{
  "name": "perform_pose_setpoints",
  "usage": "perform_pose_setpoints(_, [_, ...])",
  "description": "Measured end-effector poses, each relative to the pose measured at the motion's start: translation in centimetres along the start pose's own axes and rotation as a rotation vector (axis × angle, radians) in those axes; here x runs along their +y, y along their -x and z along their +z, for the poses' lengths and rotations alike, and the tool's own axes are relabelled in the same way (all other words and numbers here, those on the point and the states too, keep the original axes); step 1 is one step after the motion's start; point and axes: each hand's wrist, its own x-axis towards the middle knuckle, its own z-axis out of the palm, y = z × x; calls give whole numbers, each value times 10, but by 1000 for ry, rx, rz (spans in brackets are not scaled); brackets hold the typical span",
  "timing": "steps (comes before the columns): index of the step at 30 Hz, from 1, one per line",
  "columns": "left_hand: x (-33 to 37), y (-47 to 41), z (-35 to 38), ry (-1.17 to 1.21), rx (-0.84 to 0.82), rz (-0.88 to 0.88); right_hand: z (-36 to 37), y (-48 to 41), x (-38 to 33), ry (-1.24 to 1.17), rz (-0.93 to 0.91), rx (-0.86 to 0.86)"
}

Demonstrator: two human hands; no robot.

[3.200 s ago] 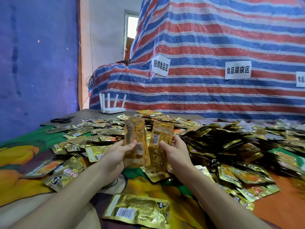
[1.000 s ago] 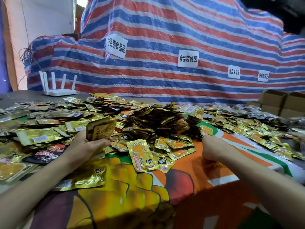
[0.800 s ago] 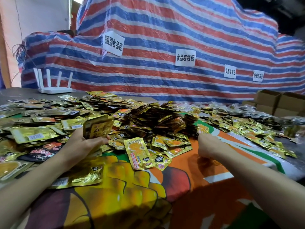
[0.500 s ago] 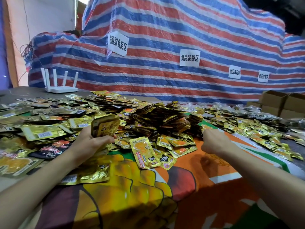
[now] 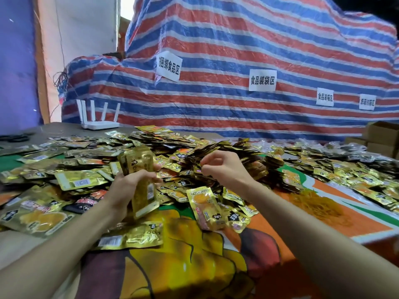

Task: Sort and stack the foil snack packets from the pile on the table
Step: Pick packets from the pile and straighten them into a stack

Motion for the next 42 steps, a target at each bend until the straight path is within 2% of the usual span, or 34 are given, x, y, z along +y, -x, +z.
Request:
perform_pose_setpoints(4, [10,1,-8,163,8,-137,50,-25,-14,-429,68,-119])
perform_pose_setpoints(8, [14,-1,-14,228,19,-188,86,-43,-11,-550,62,-145])
perform_pose_setpoints(15, [9,-5,-16,100,74,-224,105,-47,12,-757,111,-209])
perform_pose_setpoints(19, [8,-7,-17,91,84,-226,103,-44,15,-734,120,-188])
perform_pose_setpoints(24, [9,-7,-19,131,-4,-267,102,-40,14,-697,156,-138])
perform_pose_setpoints(29, [11,-4,-18,256,-126,-294,101,-39,15,-657,122,-189])
perform_pose_setpoints(33, [12,-6,-18,315,-106,-259,101,-38,16,-498,70,-276])
perform_pose_setpoints(35, [12,-5,-18,306,-106,-256,101,-38,14,-501,52,-286])
perform_pose_setpoints(38, [12,-5,-18,365,-175,-264,97,-40,10,-792,131,-281])
perform_pose_setpoints(42, [13,-6,-17,453,-278,-249,90,-37,11,-1247,192,-375])
